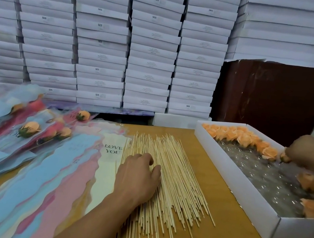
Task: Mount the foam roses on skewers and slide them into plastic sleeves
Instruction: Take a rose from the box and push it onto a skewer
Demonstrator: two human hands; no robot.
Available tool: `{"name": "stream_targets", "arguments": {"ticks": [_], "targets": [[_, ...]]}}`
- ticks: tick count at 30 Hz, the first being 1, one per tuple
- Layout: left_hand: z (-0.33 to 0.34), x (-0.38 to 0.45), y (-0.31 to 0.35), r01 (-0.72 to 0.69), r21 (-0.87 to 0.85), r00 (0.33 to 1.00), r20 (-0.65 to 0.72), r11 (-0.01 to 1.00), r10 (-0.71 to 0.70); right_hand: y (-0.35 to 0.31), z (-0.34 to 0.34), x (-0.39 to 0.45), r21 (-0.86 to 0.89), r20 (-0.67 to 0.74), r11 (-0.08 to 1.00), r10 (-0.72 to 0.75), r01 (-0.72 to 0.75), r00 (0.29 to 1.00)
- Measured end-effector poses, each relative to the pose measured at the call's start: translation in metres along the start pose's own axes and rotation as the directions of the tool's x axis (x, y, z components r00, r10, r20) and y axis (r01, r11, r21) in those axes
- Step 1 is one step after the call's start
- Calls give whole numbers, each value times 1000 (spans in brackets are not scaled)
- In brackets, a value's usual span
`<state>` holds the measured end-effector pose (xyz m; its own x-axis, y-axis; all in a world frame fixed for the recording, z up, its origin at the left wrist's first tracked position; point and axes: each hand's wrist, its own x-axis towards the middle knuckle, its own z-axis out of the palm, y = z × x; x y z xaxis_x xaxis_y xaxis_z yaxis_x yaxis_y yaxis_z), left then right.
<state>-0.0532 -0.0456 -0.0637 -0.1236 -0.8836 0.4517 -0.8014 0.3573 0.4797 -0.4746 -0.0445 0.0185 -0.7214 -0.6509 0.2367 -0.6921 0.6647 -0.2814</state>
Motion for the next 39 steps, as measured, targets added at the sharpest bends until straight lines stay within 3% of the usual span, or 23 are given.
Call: {"name": "stream_targets", "arguments": {"ticks": [6, 11, 14, 18, 24, 29, 32, 34, 35, 37, 39], "targets": [[-1, 0, 1, -8, -20, 1000, -12, 1000, 8, -28, -15, -22, 201, -106, 973, -93, 113, 990], [-2, 1, 3, -49, -119, 998, -54, 992, 43, -87, -43, -70, 447, -205, 831, -266, 332, 942], [-6, 0, 7, -90, -247, 995, -74, 965, 73, -126, -51, -119, 487, -131, 752, -440, 444, 888], [-9, -3, 10, -128, -364, 991, -86, 922, 104, -160, -32, -172, 456, 49, 731, -591, 508, 805], [-10, -3, 10, -156, -406, 987, -100, 900, 125, -192, -3, -206, 510, 186, 724, -619, 464, 763], [-10, -1, 7, -147, -378, 985, -138, 914, 101, -201, 14, -210, 560, 187, 707, -615, 431, 766], [-10, -1, 6, -87, -373, 990, -135, 924, 39, -198, 23, -208, 723, 212, 598, -669, 346, 713], [-11, 1, 5, -6, -409, 991, -125, 912, -50, -196, 29, -206, 827, 207, 513, -660, 232, 722], [-12, 2, 5, 29, -422, 989, -120, 906, -88, -196, 33, -204, 816, 157, 517, -627, 257, 763], [-14, 3, 5, 69, -430, 983, -123, 900, -134, -195, 42, -200, 621, 12, 647, -571, 442, 821], [-15, 4, 5, 87, -441, 978, -134, 893, -161, -196, 51, -202, 399, 23, 759, -570, 515, 821]]}}
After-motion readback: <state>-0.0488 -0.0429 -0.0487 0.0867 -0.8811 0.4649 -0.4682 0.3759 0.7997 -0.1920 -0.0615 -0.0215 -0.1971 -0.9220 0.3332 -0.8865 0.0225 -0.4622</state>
